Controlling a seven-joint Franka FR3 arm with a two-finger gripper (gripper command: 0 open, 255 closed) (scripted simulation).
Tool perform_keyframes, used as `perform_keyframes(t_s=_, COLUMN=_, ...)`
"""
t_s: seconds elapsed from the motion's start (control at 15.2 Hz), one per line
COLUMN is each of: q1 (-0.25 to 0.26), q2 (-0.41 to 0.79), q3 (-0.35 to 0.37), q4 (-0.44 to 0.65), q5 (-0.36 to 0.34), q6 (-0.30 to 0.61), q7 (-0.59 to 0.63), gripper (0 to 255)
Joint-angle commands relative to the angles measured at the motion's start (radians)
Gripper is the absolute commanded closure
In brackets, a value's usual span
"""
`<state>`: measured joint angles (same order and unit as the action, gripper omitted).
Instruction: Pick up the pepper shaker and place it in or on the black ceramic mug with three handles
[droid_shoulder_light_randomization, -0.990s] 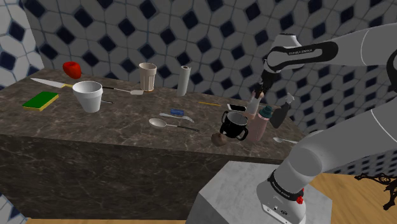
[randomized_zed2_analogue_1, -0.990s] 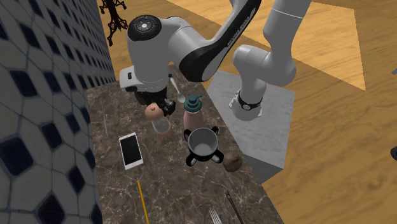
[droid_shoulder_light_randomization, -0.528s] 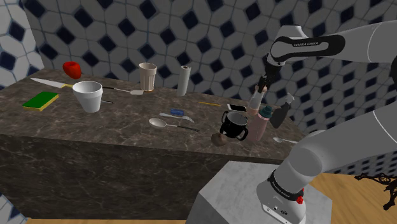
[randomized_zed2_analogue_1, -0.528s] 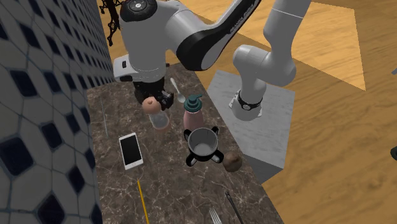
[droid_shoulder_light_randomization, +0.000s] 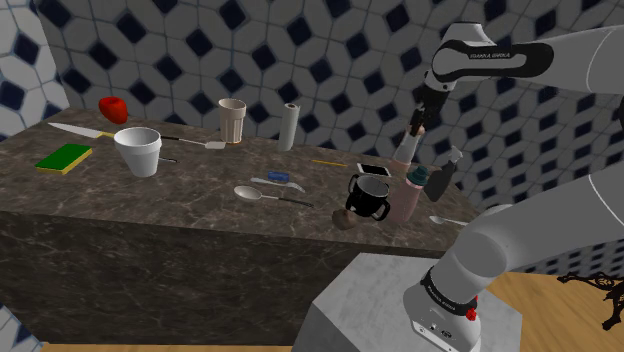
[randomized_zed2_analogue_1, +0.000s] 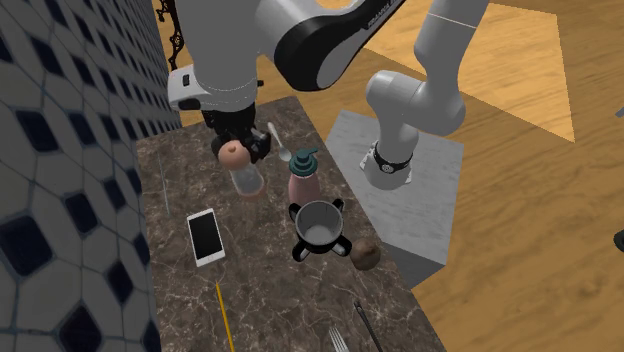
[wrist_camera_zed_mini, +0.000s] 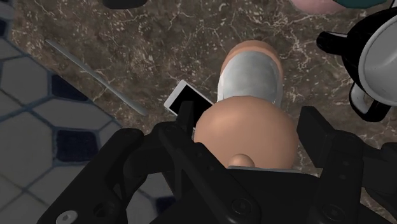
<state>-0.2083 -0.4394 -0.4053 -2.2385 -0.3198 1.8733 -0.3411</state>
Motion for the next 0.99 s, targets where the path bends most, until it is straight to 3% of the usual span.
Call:
perform_keyframes(t_s=0.0, q1=0.002, q2=0.000, q3=0.005, q4=0.029, q5=0.005, q6=-0.030, q7=-0.004, gripper=255)
perform_keyframes(t_s=0.59, q1=0.008, q2=0.004, q3=0.019, q4=0.141, q5=0.018, q6=-0.137, q7=-0.021, gripper=255)
perform_keyframes(t_s=0.92, q1=0.030, q2=-0.090, q3=0.122, q4=0.115, q5=0.034, q6=-0.230, q7=0.083, gripper=255)
